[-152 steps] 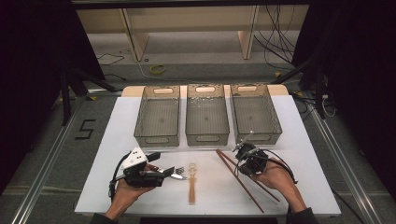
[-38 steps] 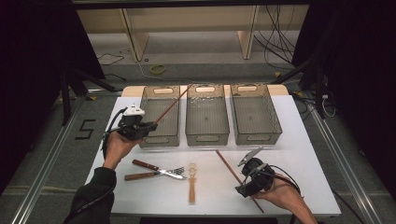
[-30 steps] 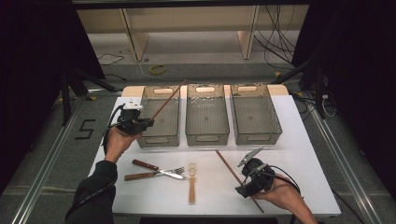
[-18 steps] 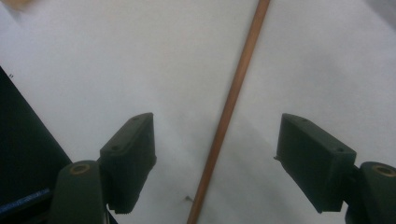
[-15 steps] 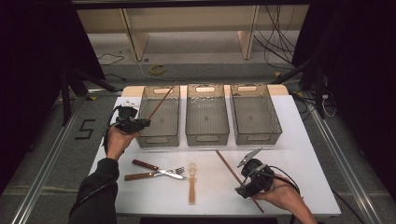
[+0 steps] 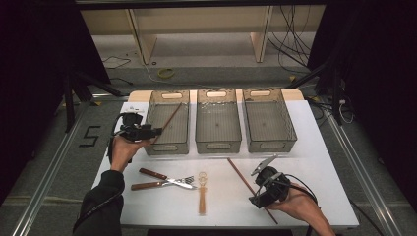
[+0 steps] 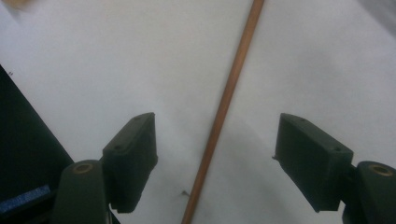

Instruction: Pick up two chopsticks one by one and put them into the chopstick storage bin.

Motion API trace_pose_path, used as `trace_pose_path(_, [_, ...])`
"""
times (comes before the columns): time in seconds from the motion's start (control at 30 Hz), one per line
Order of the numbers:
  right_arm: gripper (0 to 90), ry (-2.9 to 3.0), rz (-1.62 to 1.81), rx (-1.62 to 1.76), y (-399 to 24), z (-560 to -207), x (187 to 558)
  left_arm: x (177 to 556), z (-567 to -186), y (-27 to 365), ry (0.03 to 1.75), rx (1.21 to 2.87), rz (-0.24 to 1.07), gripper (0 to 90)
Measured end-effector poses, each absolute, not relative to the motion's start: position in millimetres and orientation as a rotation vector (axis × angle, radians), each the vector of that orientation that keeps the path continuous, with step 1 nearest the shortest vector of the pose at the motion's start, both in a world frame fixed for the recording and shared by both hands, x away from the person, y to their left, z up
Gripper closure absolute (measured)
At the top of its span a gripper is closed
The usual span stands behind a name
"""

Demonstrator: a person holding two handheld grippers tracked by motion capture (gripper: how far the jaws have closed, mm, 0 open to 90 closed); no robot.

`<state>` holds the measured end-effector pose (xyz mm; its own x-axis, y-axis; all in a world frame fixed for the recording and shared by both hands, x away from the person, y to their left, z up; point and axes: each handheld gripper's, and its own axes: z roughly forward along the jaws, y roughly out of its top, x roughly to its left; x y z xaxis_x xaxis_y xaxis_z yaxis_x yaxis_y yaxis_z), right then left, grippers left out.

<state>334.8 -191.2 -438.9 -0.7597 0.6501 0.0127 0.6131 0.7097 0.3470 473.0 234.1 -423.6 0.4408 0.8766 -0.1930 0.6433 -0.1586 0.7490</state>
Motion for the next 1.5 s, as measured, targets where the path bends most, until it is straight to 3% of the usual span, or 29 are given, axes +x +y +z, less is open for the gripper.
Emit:
trace_pose_path(0.17, [36.8, 2.798, 0.483, 1.05, -192.5, -439.8, 335.6, 450.6, -422.5, 232.4, 1.179, 1.815, 0.32, 29.3])
trace_pose_path(0.37, [47.2, 2.801, 0.417, 1.065, -190.4, -440.1, 337.7, 434.7, -427.1, 222.6, 1.097, 1.849, 0.317, 23.9])
trace_pose_path(0.6, [59.6, 2.837, 0.373, 1.053, -186.9, -444.3, 338.3, 407.7, -430.9, 206.2, 0.987, 1.88, 0.326, 20.9])
trace_pose_path(0.77, [65.7, 2.867, 0.344, 1.041, -184.3, -449.4, 340.2, 393.4, -434.2, 201.2, 0.935, 1.865, 0.264, 20.4])
trace_pose_path(1.5, [84.7, 2.882, 0.218, 1.003, -180.4, -456.5, 345.7, 368.2, -450.6, 175.6, 0.842, 1.939, 0.252, 19.7])
